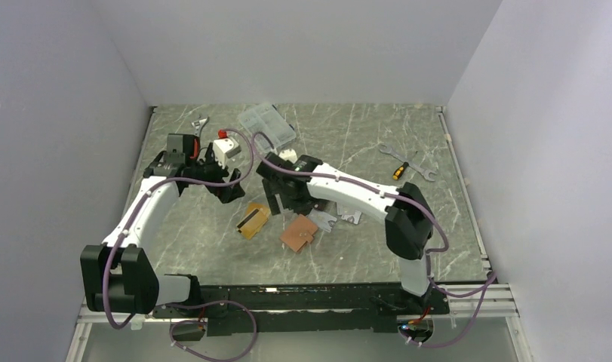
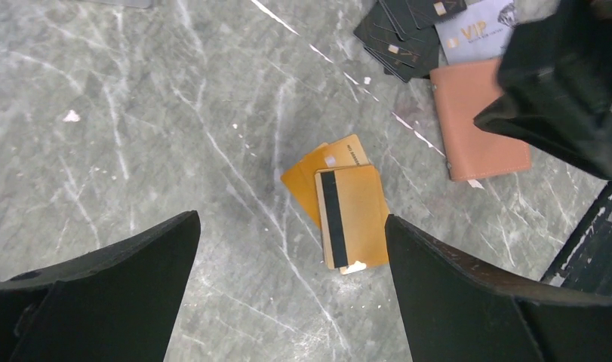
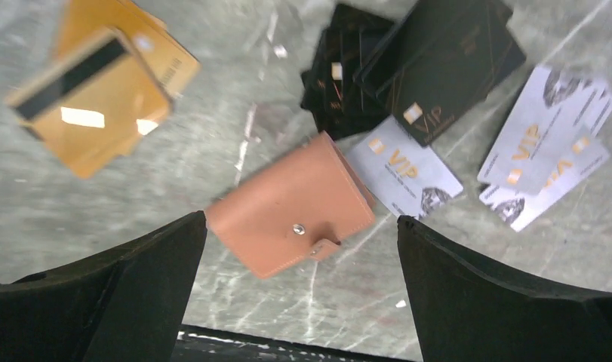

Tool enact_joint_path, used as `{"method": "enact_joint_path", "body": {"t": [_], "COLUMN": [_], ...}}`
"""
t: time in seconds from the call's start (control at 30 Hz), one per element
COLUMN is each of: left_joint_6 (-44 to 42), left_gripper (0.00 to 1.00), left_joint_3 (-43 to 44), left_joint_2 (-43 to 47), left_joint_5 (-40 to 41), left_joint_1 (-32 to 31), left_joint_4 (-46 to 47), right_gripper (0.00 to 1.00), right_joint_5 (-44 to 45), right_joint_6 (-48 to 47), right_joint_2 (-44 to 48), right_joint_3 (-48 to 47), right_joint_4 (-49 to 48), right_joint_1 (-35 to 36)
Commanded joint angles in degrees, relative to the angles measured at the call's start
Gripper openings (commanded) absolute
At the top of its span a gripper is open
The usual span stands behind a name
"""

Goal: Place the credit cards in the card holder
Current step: Close the card holder at the center of the board, then reset both arms

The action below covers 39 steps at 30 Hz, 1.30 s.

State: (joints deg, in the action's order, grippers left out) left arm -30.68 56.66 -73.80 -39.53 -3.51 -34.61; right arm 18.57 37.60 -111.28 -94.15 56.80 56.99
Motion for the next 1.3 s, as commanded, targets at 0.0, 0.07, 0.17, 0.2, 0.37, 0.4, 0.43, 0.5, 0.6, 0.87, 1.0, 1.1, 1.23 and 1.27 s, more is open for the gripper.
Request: {"method": "enact_joint_path", "body": {"t": [0.0, 0.07, 0.17, 0.2, 0.37, 0.4, 0.43, 0.5, 0.6, 0.87, 1.0, 1.1, 1.23, 1.27], "left_joint_6": [4.99, 7.47, 12.96, 13.93, 16.37, 15.96, 15.30, 16.47, 20.63, 27.79, 29.86, 30.07, 30.24, 29.61], "left_gripper": [0.99, 0.99, 0.99, 0.99, 0.99, 0.99, 1.00, 0.99, 0.99, 0.99, 0.99, 0.99, 0.99, 0.99], "left_joint_3": [4.29, 6.12, 7.35, 7.54, 4.22, 4.13, 4.45, 3.70, -3.22, -20.64, -21.74, -19.67, -23.92, -25.17], "left_joint_2": [2.22, 2.05, 1.77, 1.69, 1.33, 0.66, -0.22, -1.02, 0.22, -2.24, -8.02, -11.09, -9.33, -8.09], "left_joint_5": [3.76, 6.58, 11.49, 10.98, -1.57, -2.40, -1.75, 0.00, 3.68, 7.62, 4.21, 3.50, 1.94, 3.07], "left_joint_1": [0.34, 0.42, 1.35, 2.40, 12.38, 13.27, 13.32, 13.43, 13.82, 14.05, 14.42, 14.96, 16.70, 16.77], "left_joint_4": [1.59, 1.50, 3.10, 3.45, 6.89, 6.71, 5.98, 7.09, 17.94, 53.36, 60.08, 57.96, 63.42, 64.21], "right_gripper": [1.00, 1.00, 1.00, 1.00, 1.00, 1.00, 1.00, 1.00, 0.99, 1.00, 1.00, 1.00, 1.00, 1.00], "right_joint_5": [-1.15, -1.10, -1.42, -2.82, -1.94, -0.55, 1.67, 8.27, 16.11, 19.78, 19.73, 17.61, 19.71, 19.87], "right_joint_6": [-6.15, -8.61, -11.50, -12.26, -16.31, -17.20, -18.83, -21.66, -23.90, -31.13, -30.03, -29.60, -30.80, -30.58], "right_joint_2": [6.07, 8.64, 13.64, 15.64, 28.93, 31.93, 34.78, 38.96, 41.25, 45.50, 41.15, 36.84, 33.17, 32.69], "right_joint_3": [-3.96, -3.43, -0.58, 1.14, 17.87, 23.10, 27.91, 38.38, 44.67, 66.18, 71.24, 70.02, 71.12, 71.27], "right_joint_4": [-2.74, -4.41, -8.30, -9.95, -27.28, -32.02, -37.46, -45.92, -51.30, -83.70, -94.70, -95.05, -100.72, -101.24], "right_joint_1": [-2.25, -4.01, -8.35, -10.75, -21.82, -23.56, -24.90, -26.72, -31.40, -47.18, -49.69, -49.85, -49.85, -49.89]}}
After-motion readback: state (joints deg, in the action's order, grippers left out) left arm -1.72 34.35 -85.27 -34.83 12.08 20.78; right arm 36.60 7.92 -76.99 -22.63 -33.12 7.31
